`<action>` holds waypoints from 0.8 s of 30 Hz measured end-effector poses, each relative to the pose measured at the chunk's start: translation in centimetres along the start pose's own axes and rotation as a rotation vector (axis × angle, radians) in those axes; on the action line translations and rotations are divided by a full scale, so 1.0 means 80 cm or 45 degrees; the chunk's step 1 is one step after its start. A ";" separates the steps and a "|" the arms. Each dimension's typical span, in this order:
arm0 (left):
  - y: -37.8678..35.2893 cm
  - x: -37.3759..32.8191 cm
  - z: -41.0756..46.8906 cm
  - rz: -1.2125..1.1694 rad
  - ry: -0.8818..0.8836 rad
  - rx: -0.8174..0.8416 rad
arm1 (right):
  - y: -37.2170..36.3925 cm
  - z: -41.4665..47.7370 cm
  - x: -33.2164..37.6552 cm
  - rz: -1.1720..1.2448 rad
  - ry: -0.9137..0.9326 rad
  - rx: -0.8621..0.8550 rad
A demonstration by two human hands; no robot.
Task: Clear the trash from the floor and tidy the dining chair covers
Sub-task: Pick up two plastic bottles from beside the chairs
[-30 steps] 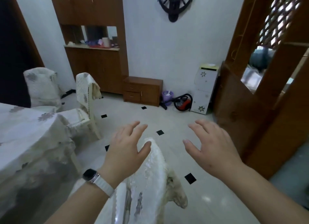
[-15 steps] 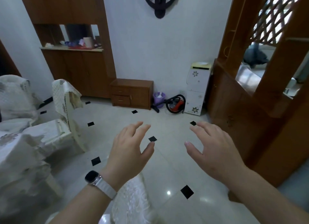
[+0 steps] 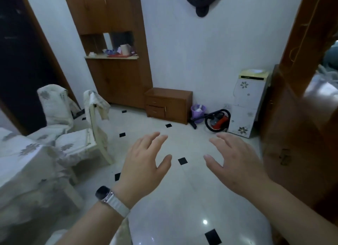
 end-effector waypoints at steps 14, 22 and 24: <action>-0.116 0.105 0.105 0.141 0.086 -0.018 | -0.126 0.163 -0.029 0.039 0.190 -0.083; -0.215 0.211 0.220 0.096 0.026 -0.054 | -0.216 0.315 -0.023 -0.028 0.275 -0.125; -0.239 0.235 0.248 0.084 0.018 -0.028 | -0.238 0.353 -0.023 -0.031 0.267 -0.128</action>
Point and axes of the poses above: each hand's wrist, its own z-axis towards the middle knuckle, its own y-axis out of the back of the hand, x = y × z, the point moved 9 cm from there along z, towards the middle knuckle, and after that the axes turned 14 degrees about -x, right-handed, at the moved point
